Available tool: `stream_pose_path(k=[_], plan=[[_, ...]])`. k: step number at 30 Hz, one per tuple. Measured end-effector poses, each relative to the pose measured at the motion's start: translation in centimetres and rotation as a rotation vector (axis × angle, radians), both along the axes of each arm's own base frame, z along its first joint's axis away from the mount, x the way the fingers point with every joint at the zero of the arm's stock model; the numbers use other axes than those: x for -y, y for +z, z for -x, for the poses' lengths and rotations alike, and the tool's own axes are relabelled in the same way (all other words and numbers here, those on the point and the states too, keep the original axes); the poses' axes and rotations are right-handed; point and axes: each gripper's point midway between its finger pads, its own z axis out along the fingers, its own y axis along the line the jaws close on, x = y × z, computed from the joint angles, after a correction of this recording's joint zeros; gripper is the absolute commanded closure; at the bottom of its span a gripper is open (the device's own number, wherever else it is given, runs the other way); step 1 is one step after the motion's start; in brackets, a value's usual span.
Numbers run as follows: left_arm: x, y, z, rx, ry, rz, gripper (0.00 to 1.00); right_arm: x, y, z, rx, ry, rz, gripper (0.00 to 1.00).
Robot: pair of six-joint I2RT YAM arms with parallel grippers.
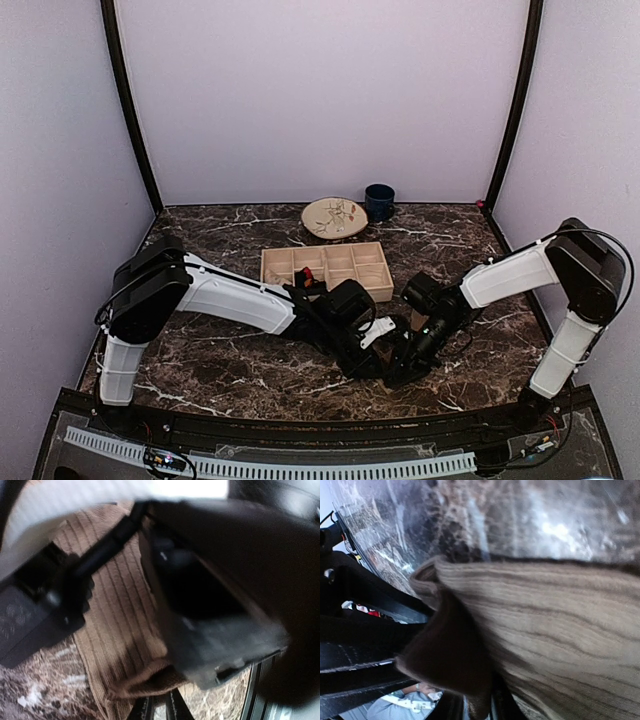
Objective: Roll the socks
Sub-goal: Roll the sock at the center of the board.
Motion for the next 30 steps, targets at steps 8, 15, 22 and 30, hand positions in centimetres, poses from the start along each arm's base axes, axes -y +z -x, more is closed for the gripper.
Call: stream_pose_path(k=[8, 15, 22, 30], plan=[[0.8, -0.1, -0.5, -0.028, 0.051, 0.004, 0.90, 0.2, 0.3, 0.1, 0.012, -0.009, -0.006, 0.72], [1.3, -0.1, -0.7, -0.056, 0.079, 0.003, 0.92, 0.9, 0.5, 0.0, 0.046, -0.038, 0.025, 0.71], [1.5, -0.2, -0.8, -0.072, 0.092, -0.007, 0.94, 2.7, 0.9, -1.5, 0.120, -0.111, 0.079, 0.70], [2.0, -0.3, -0.9, -0.085, 0.097, -0.014, 0.97, 4.8, 1.3, -2.9, 0.248, -0.143, 0.177, 0.70]])
